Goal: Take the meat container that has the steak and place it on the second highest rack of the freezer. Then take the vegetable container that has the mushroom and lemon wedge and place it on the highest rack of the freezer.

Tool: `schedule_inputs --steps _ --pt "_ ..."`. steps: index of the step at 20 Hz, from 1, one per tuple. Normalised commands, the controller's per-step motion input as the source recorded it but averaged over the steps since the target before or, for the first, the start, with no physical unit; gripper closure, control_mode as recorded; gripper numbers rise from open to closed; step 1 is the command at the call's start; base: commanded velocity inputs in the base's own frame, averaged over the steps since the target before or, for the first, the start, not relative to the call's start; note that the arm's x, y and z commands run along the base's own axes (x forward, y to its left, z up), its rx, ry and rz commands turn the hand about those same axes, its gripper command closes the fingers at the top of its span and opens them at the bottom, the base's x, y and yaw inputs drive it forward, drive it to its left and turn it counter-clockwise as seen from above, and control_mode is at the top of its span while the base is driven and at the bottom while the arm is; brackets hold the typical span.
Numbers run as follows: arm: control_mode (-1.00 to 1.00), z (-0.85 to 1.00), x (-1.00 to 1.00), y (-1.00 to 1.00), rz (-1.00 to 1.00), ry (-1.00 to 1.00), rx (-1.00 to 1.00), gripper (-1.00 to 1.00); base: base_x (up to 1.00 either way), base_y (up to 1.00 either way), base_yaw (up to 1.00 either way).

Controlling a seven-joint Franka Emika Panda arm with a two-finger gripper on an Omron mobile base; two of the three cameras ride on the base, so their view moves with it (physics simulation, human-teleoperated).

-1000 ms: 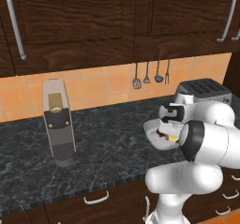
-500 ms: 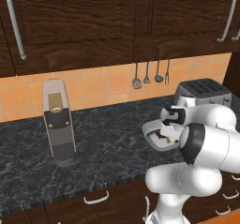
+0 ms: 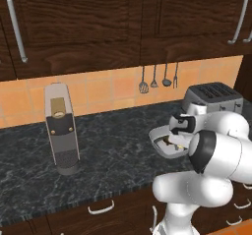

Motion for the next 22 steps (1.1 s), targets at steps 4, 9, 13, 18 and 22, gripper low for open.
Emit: schedule_inputs --steps 4,9,13,18,22 --pt "-1.00 -0.08 0.00 0.00 0.00 -0.10 0.00 -1.00 0.00 0.00 0.00" --pt "-1.00 0.00 0.00 0.00 0.00 0.00 0.00 1.00 0.00 0.00 0.00" --pt "-1.00 0.00 0.00 0.00 0.00 0.00 0.00 1.00 0.00 0.00 0.00" --pt "-1.00 0.00 0.00 0.00 0.00 0.00 0.00 1.00 0.00 0.00 0.00" --pt "-1.00 0.04 -0.01 -0.08 0.00 0.00 0.02 1.00 0.00 0.00 0.00"
